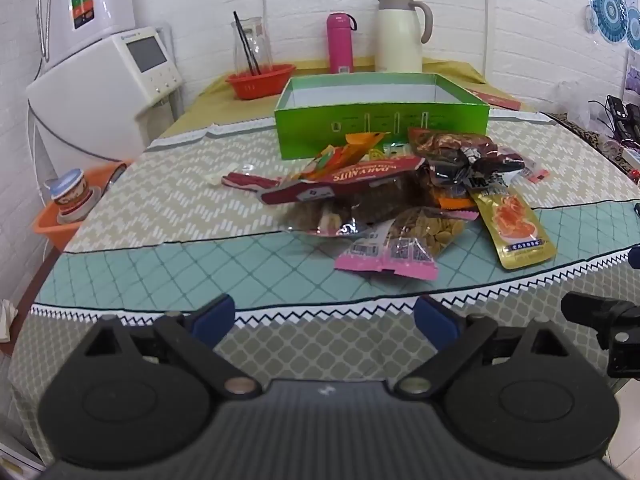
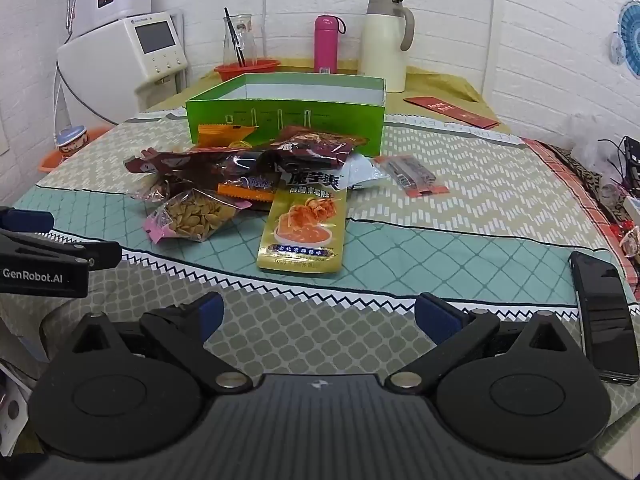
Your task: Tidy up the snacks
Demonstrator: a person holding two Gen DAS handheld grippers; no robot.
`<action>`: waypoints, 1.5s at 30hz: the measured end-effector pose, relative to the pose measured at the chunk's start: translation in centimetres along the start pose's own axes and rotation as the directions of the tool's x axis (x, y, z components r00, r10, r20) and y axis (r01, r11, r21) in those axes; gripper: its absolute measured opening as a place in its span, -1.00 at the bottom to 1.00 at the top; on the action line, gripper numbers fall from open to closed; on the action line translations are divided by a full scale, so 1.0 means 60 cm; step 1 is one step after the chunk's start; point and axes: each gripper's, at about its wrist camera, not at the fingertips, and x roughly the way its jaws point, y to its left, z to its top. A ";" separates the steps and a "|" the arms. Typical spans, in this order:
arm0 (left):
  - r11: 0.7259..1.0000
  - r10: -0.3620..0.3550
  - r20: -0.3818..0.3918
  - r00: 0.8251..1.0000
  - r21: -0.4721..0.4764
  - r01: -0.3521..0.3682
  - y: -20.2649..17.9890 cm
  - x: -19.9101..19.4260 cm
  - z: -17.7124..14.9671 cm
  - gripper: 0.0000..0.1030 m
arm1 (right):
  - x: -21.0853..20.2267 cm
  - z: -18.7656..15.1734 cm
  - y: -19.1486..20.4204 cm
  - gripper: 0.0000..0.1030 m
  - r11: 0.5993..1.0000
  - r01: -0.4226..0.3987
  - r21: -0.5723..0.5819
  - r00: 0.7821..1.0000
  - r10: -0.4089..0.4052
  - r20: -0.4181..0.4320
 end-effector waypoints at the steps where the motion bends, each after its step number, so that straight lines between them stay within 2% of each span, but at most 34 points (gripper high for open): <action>1: 1.000 -0.009 -0.009 1.000 -0.018 0.009 0.008 0.001 0.000 0.85 | 0.001 0.000 0.001 1.00 1.000 0.002 -0.001 1.000 -0.002 -0.004; 7: 1.000 -0.002 -0.021 1.000 -0.024 0.002 0.003 0.001 -0.004 0.85 | 0.006 0.008 -0.014 1.00 1.000 -0.003 0.013 1.000 0.004 -0.009; 45: 0.998 -0.034 -0.048 0.998 -0.054 0.031 0.011 0.013 0.001 0.85 | 0.005 0.006 0.014 1.00 1.000 0.003 -0.005 1.000 -0.003 0.014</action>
